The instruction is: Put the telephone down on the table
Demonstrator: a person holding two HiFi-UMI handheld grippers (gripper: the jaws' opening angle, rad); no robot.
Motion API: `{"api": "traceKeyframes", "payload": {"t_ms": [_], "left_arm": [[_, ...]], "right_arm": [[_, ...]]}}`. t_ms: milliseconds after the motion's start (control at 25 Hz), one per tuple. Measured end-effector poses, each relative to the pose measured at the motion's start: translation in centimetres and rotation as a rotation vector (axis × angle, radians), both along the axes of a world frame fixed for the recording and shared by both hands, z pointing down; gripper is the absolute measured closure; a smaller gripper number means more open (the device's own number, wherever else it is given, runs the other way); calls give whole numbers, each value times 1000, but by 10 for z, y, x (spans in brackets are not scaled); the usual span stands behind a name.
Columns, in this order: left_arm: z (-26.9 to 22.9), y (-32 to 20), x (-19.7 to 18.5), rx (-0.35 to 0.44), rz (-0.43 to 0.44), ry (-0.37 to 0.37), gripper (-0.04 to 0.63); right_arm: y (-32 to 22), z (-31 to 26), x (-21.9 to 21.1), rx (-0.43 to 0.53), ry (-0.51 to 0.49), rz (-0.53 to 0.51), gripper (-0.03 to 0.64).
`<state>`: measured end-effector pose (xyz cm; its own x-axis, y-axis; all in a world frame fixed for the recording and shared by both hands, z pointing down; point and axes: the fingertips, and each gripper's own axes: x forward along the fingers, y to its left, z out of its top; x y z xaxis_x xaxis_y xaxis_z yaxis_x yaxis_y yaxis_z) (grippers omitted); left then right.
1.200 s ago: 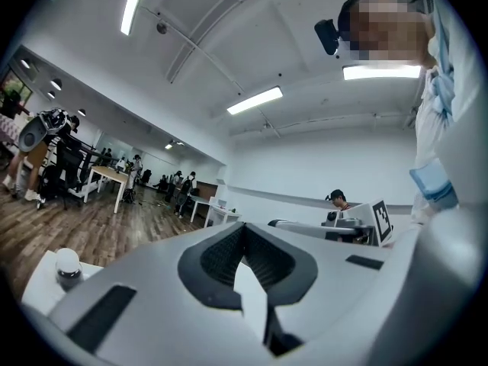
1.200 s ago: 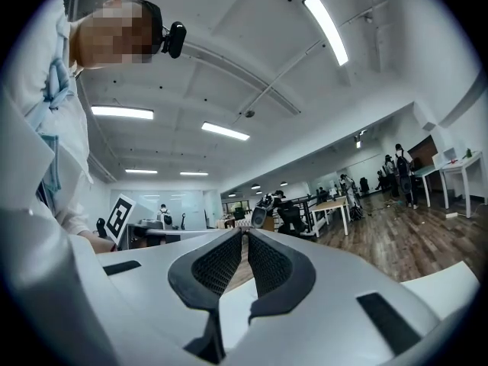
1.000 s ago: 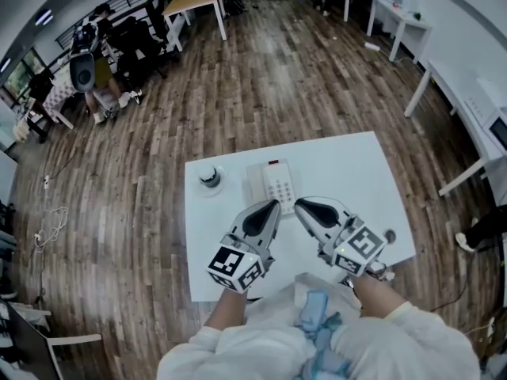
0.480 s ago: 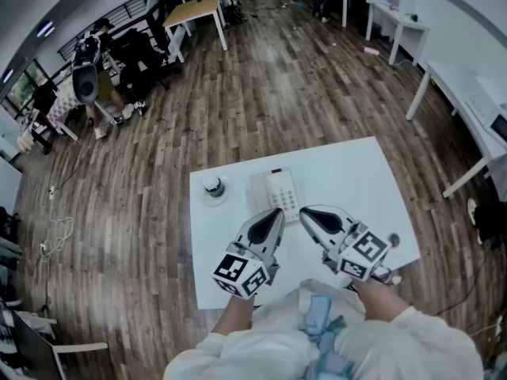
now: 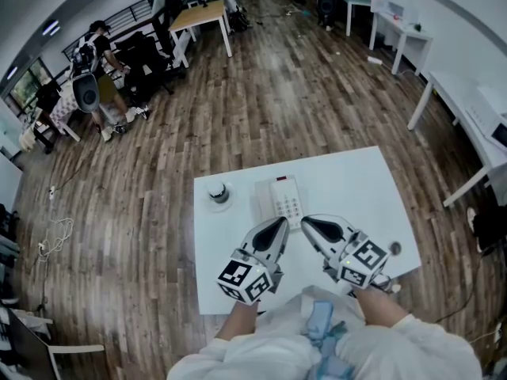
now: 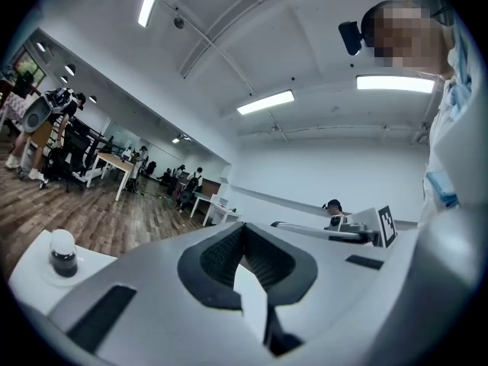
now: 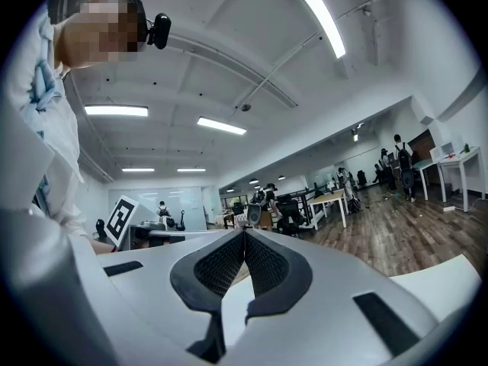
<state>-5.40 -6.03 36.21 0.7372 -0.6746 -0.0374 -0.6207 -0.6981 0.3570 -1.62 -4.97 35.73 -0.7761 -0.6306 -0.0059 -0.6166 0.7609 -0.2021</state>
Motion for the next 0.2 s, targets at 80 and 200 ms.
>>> {"api": "traceKeyframes", "payload": {"t_ms": [80,200], "left_arm": [[0,1,-4,-10,2,0,594],[1,1,-10,-7,8,2,594]], "right_arm": [[1,3,-5,-9,4,-2,584],[1,5,-12,-7,9,-4,584]]}}
